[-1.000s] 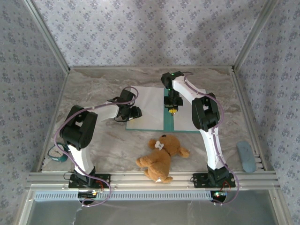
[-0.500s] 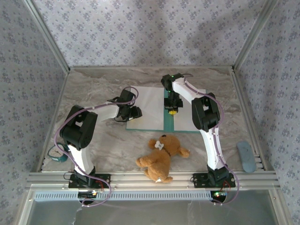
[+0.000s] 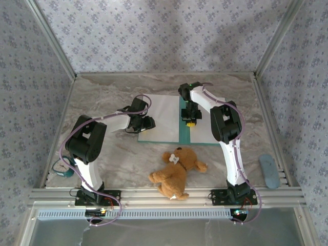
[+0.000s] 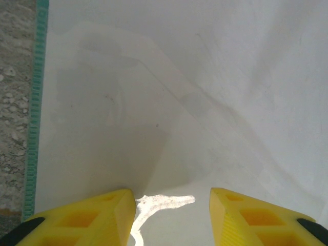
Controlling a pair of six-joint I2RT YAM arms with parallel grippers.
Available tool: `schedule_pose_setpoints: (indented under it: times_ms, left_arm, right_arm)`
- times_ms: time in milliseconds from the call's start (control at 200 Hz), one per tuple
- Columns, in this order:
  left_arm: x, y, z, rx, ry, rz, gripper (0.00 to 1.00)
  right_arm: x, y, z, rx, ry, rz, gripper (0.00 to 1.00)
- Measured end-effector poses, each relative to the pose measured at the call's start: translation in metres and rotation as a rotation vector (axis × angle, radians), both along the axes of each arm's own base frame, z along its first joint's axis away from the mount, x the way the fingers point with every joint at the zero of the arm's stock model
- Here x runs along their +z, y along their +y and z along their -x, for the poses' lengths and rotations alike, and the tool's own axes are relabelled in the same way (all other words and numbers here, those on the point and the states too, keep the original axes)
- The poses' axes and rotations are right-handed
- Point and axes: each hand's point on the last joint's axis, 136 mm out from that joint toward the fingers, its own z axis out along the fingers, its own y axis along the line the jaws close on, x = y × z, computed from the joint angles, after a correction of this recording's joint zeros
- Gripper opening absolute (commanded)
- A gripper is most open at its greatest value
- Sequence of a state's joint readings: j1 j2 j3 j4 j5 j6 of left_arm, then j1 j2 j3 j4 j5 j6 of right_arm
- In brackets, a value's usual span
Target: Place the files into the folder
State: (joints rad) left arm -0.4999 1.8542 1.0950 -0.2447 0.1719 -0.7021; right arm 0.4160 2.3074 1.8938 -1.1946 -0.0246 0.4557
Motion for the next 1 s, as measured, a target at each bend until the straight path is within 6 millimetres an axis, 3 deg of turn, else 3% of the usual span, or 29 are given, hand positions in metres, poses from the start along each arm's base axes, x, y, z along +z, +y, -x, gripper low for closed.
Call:
schedule_pose_setpoints:
  times_ms: [999]
  left_arm:
    - [0.0,0.0,0.0,0.006,0.002,0.002,0.45]
  right_arm:
    - [0.014,-0.002,-0.009,-0.014,-0.02,-0.028,0.15]
